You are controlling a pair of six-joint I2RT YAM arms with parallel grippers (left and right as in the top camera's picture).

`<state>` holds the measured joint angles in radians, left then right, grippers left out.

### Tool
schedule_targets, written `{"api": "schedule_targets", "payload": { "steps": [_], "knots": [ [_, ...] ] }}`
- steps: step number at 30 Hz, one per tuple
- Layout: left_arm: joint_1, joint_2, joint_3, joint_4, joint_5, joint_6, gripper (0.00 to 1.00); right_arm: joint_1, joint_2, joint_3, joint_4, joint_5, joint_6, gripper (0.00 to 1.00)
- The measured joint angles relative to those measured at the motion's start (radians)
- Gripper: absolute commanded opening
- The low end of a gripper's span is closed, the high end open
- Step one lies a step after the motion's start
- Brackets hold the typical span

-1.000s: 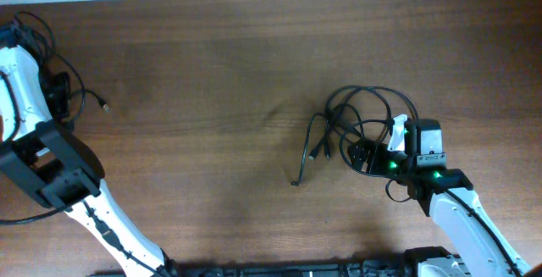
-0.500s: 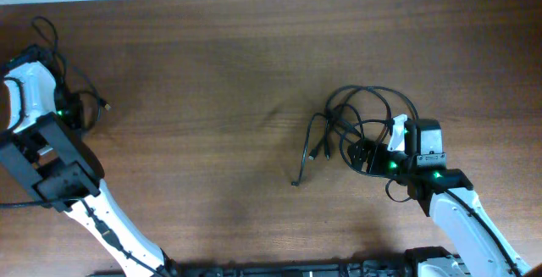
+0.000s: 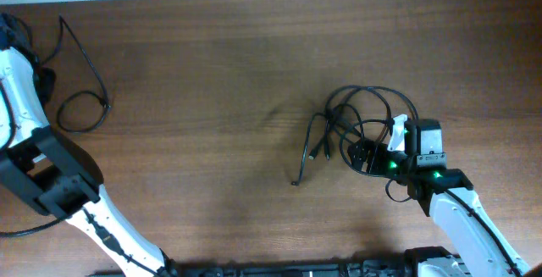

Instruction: Untangle cables

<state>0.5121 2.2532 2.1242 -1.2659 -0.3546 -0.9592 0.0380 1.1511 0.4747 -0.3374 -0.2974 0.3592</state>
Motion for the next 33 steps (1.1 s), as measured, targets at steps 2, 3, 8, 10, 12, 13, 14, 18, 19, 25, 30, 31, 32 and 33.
{"api": "schedule_targets", "payload": {
  "steps": [2, 3, 8, 10, 12, 13, 14, 18, 19, 25, 30, 31, 32, 33],
  "knots": [
    [0.000, 0.002, -0.051, 0.006, 0.037, 0.007, 0.72, 0.000, 0.000, 0.000, 0.000, 0.000, -0.001, 0.99],
    [0.000, 0.005, -0.075, 0.009, 0.046, 0.008, 0.72, 0.000, 0.000, 0.000, 0.000, 0.000, -0.001, 0.99],
    [0.003, 0.053, -0.175, 0.064, 0.053, 0.011, 0.71, 0.000, 0.000, 0.000, 0.000, 0.000, 0.000, 0.99],
    [0.008, 0.076, -0.197, 0.084, 0.053, 0.011, 0.71, 0.000, 0.000, 0.000, 0.000, 0.000, -0.001, 0.99],
    [0.011, 0.093, -0.219, 0.105, 0.052, 0.011, 0.72, 0.000, 0.000, 0.000, 0.000, 0.000, -0.001, 0.99],
    [0.012, 0.096, -0.230, 0.123, 0.051, 0.011, 0.72, 0.000, 0.000, 0.000, 0.000, 0.000, 0.000, 0.99],
    [0.012, 0.096, -0.238, 0.135, 0.049, 0.011, 0.70, 0.000, 0.000, 0.000, 0.000, 0.000, -0.001, 0.99],
    [0.012, 0.093, -0.258, 0.194, 0.041, 0.012, 0.12, 0.000, 0.000, 0.000, 0.000, 0.000, 0.000, 0.99],
    [0.012, 0.092, -0.269, 0.216, 0.037, 0.015, 0.00, 0.000, 0.000, 0.000, 0.000, 0.000, 0.000, 0.99],
    [0.013, 0.089, -0.285, 0.273, 0.018, 0.023, 0.00, 0.000, 0.000, 0.000, 0.000, 0.000, 0.000, 0.99],
    [0.025, 0.098, -0.237, 0.275, 0.019, 0.142, 0.00, 0.000, 0.000, 0.000, 0.000, 0.000, -0.001, 0.99],
    [0.028, 0.098, -0.217, 0.272, 0.019, 0.170, 0.00, 0.000, 0.000, 0.000, 0.000, 0.000, -0.001, 0.99],
    [0.031, 0.098, -0.179, 0.271, 0.019, 0.212, 0.00, 0.000, 0.000, 0.000, 0.000, 0.000, 0.000, 0.99],
    [0.034, 0.098, -0.129, 0.272, 0.018, 0.266, 0.00, 0.000, 0.000, 0.000, 0.000, 0.000, 0.000, 0.99]
  ]
}}
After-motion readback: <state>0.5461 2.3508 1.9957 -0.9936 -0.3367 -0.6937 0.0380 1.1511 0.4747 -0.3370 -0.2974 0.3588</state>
